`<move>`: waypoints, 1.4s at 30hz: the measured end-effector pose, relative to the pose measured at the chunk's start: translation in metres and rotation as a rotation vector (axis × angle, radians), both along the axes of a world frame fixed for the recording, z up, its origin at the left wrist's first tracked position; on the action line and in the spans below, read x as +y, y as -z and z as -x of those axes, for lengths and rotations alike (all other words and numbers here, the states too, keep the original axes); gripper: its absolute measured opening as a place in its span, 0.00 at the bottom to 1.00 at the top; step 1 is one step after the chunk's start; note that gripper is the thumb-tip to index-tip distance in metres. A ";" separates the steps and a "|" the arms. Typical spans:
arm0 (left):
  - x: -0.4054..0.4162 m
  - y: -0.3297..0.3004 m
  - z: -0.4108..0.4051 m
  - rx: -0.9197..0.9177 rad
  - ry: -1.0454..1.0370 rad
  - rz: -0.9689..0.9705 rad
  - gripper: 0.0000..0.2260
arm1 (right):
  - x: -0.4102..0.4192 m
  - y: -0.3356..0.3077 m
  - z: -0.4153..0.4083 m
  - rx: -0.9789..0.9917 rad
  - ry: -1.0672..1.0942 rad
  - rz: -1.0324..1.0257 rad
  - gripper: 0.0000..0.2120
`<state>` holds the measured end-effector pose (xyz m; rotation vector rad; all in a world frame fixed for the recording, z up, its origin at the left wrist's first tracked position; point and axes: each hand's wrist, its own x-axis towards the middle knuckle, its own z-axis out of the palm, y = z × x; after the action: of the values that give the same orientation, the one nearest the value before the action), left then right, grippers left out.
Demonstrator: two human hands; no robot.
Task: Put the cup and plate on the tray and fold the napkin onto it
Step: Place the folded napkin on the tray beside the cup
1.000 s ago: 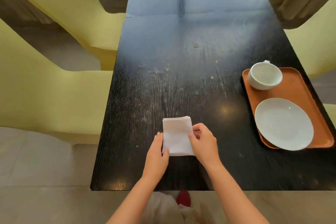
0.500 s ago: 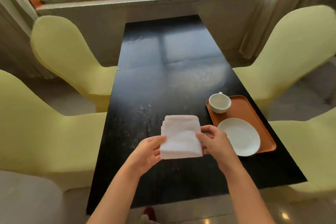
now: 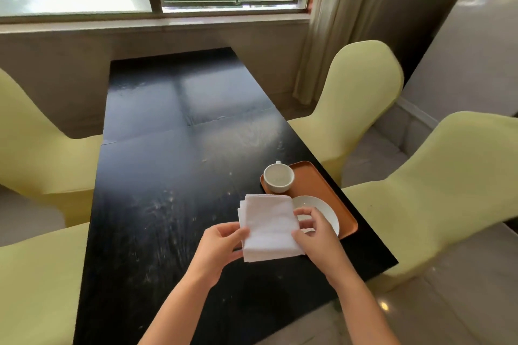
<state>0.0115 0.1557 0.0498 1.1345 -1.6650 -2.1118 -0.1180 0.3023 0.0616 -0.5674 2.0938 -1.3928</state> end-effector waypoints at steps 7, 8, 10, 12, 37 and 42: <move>0.016 0.015 0.066 0.006 0.009 -0.044 0.06 | 0.013 0.018 0.060 0.032 0.091 -0.024 0.13; 0.019 0.019 0.079 0.014 0.010 -0.069 0.07 | 0.015 0.023 0.074 0.035 0.095 -0.029 0.13; 0.025 0.028 0.106 0.041 0.023 -0.127 0.10 | 0.019 0.035 0.106 0.040 0.102 -0.052 0.13; 0.032 0.037 0.139 0.059 0.019 -0.164 0.15 | 0.021 0.046 0.145 0.038 0.092 -0.069 0.14; 0.043 0.156 0.335 -0.354 -0.175 0.593 0.11 | -0.043 0.164 0.349 0.227 -0.350 -0.316 0.23; 0.041 0.171 0.353 -0.421 -0.197 0.669 0.15 | -0.048 0.186 0.348 0.384 -0.461 -0.342 0.23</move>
<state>-0.3411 0.1971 -0.1210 1.4692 -2.0913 -1.0907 -0.4663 0.2544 -0.1244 -1.1497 2.2279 -0.6883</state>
